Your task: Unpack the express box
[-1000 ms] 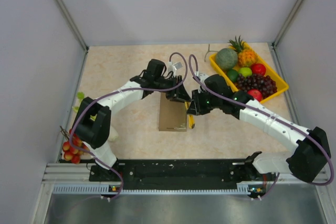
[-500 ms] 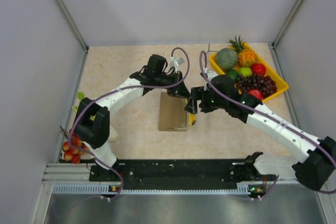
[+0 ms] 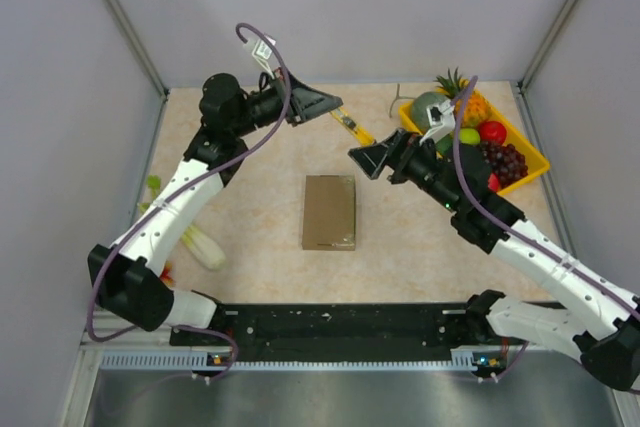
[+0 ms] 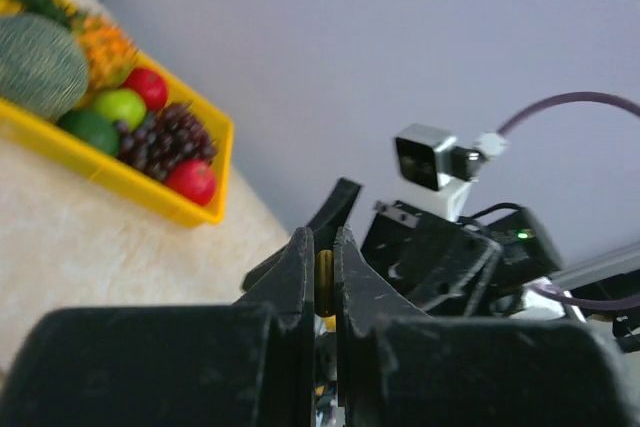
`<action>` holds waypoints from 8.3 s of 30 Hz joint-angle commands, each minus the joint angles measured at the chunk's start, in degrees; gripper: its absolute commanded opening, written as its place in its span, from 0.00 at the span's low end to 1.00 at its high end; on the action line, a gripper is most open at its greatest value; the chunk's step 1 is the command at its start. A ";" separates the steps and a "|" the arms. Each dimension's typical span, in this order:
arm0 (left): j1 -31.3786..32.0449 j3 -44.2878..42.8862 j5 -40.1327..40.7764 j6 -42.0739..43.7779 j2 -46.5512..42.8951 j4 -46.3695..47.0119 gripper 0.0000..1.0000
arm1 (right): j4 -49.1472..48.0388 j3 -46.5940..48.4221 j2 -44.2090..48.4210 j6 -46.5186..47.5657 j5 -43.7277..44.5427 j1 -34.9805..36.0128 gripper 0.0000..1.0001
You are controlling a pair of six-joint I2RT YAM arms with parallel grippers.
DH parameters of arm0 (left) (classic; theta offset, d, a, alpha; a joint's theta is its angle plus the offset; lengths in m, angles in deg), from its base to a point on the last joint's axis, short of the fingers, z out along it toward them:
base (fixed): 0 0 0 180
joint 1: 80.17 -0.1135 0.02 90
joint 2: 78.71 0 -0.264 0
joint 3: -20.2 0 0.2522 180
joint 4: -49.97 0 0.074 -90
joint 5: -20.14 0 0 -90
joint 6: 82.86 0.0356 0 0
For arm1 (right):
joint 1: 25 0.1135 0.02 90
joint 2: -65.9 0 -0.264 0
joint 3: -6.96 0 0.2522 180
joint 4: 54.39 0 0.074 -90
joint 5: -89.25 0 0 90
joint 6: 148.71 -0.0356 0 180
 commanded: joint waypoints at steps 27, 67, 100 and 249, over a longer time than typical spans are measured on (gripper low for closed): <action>2.05 16.79 13.86 -24.34 -10.72 39.43 0.00 | -39.55 8.53 -9.75 -9.36 -16.03 0.47 0.61; -4.46 10.02 -21.12 -7.64 -13.01 21.59 0.39 | -6.68 17.49 -7.20 -7.87 -27.45 -0.76 0.00; -4.11 17.13 -7.77 -10.96 -18.72 24.03 0.00 | -15.03 16.79 -7.82 -11.91 -28.24 -0.76 0.59; -2.35 16.26 21.33 8.28 22.24 -30.71 0.52 | 8.25 6.24 -35.42 9.80 18.52 3.11 0.00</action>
